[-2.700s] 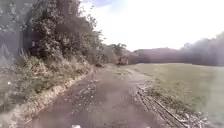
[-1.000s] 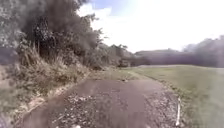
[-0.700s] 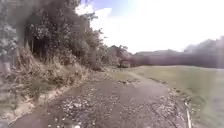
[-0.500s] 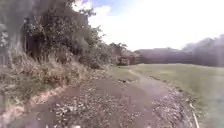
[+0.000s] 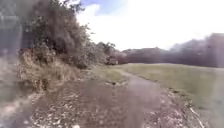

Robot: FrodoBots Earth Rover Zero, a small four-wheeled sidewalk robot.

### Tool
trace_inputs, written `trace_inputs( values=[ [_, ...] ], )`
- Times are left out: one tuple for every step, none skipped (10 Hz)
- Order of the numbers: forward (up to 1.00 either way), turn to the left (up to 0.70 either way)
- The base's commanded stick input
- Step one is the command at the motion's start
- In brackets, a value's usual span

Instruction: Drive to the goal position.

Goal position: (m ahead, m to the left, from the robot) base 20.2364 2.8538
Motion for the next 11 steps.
trace_inputs(
  values=[
    [0.85, 0.00],
    [0.85, 0.00],
    [0.85, 0.00],
    [0.85, 0.00],
    [0.85, 0.00],
    [0.85, 0.00],
    [0.85, 0.00],
    [0.85, -0.02],
    [0.85, -0.11],
    [0.85, -0.19],
    [0.85, -0.34]
  ],
)
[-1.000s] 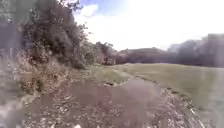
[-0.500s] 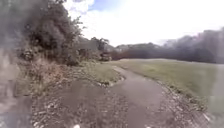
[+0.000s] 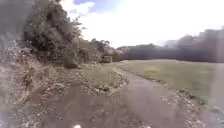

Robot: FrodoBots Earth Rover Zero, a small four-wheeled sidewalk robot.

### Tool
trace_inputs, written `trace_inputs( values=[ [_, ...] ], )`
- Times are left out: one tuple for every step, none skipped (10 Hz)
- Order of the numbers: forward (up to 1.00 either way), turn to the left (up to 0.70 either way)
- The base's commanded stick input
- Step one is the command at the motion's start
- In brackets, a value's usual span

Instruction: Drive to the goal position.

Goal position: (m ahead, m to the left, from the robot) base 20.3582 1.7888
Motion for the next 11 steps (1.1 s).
trace_inputs(
  values=[
    [0.85, -0.34],
    [0.85, -0.34],
    [0.85, -0.34],
    [0.85, -0.34],
    [0.85, -0.34],
    [0.85, -0.34],
    [0.85, -0.34],
    [0.85, -0.34],
    [0.85, -0.34],
    [0.85, -0.34],
    [0.85, -0.34]
  ],
)
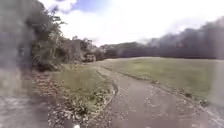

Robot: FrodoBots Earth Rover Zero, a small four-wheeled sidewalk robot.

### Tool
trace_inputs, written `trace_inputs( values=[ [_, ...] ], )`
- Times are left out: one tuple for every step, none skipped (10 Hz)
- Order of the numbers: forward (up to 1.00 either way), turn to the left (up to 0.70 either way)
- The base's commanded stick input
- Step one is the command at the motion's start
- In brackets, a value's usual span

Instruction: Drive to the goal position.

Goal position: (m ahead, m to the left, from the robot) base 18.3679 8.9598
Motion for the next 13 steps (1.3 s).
trace_inputs(
  values=[
    [0.85, -0.34],
    [0.85, -0.34],
    [0.74, -0.27],
    [0.46, -0.12],
    [0.00, 0.00],
    [0.00, 0.00],
    [0.00, 0.00],
    [0.00, 0.00],
    [0.00, 0.00],
    [0.85, 0.00],
    [0.85, 0.00],
    [0.85, 0.00],
    [0.85, 0.00]
  ],
)
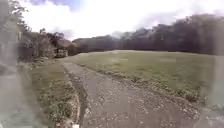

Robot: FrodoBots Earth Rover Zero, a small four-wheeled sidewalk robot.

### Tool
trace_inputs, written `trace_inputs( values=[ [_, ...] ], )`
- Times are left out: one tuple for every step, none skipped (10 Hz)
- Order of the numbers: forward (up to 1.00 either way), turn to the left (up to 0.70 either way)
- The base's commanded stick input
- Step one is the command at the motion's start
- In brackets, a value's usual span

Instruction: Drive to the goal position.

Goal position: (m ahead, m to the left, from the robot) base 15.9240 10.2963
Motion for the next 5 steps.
trace_inputs(
  values=[
    [0.85, 0.00],
    [0.85, 0.00],
    [0.85, 0.00],
    [0.85, 0.00],
    [0.85, 0.00]
  ],
)
